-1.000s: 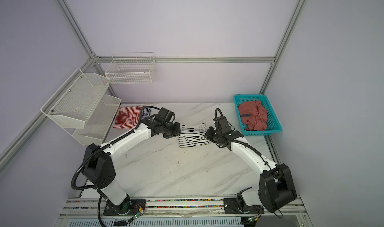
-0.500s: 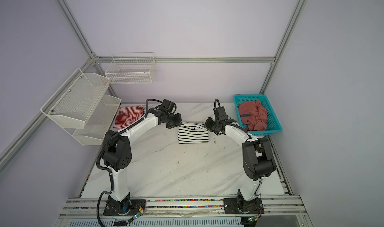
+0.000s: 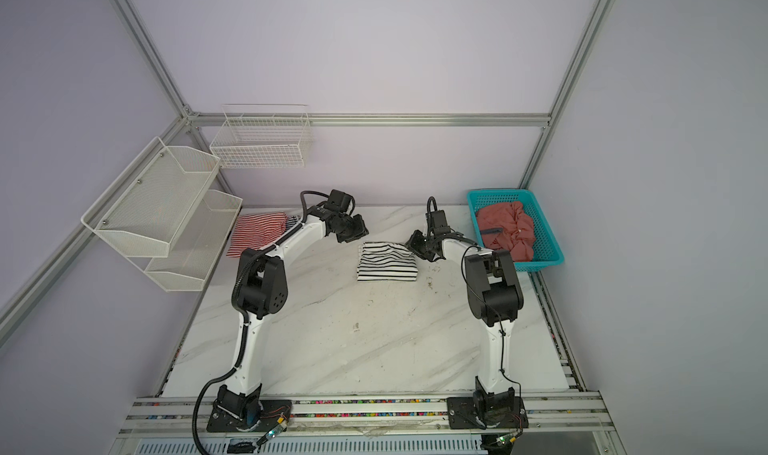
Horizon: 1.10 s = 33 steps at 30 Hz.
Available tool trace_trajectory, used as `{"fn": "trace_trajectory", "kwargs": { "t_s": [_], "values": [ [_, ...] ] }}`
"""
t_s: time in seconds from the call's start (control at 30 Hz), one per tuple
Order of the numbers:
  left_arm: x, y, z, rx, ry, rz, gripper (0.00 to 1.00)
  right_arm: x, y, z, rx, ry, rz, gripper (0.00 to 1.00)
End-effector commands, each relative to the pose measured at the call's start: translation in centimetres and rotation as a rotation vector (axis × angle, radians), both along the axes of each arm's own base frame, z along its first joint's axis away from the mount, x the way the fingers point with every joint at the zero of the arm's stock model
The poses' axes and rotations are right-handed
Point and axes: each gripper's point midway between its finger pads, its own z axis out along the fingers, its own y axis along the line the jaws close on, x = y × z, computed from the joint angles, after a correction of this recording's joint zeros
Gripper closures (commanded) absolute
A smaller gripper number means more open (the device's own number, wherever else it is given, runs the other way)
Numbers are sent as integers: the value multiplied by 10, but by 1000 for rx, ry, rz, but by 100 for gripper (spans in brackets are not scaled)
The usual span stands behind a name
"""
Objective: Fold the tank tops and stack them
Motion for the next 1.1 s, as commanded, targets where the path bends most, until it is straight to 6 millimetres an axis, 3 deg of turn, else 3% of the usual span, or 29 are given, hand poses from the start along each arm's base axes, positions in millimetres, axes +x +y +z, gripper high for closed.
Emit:
{"fn": "trace_trajectory", "kwargs": {
  "t_s": [0.0,0.13,0.23,0.4,0.53,0.67,0.77,0.9,1.07],
  "values": [
    [28,13,80,-57,-167,69,62,21,6,41,59,-123,6,54],
    [12,22,110,-40,-213,78,61,16,3,72,51,-186,14,54],
    [-13,16,115,-25,-205,41,61,2,-3,84,25,-197,6,54],
    [-61,-18,94,-23,-140,-75,61,-25,-10,88,11,-193,19,54],
    [-91,-50,61,-40,-50,-162,61,-44,12,86,103,-194,87,56],
    [-109,-59,15,-54,59,-176,63,-61,38,53,130,-128,168,59],
    [-120,-53,-11,-45,115,-157,64,-76,46,18,112,-47,206,61],
    [-137,-38,-41,-3,178,-131,64,-96,38,-12,72,25,199,62],
    [-159,-21,-73,42,260,-118,64,-113,27,-37,20,88,195,60]
  ]
}}
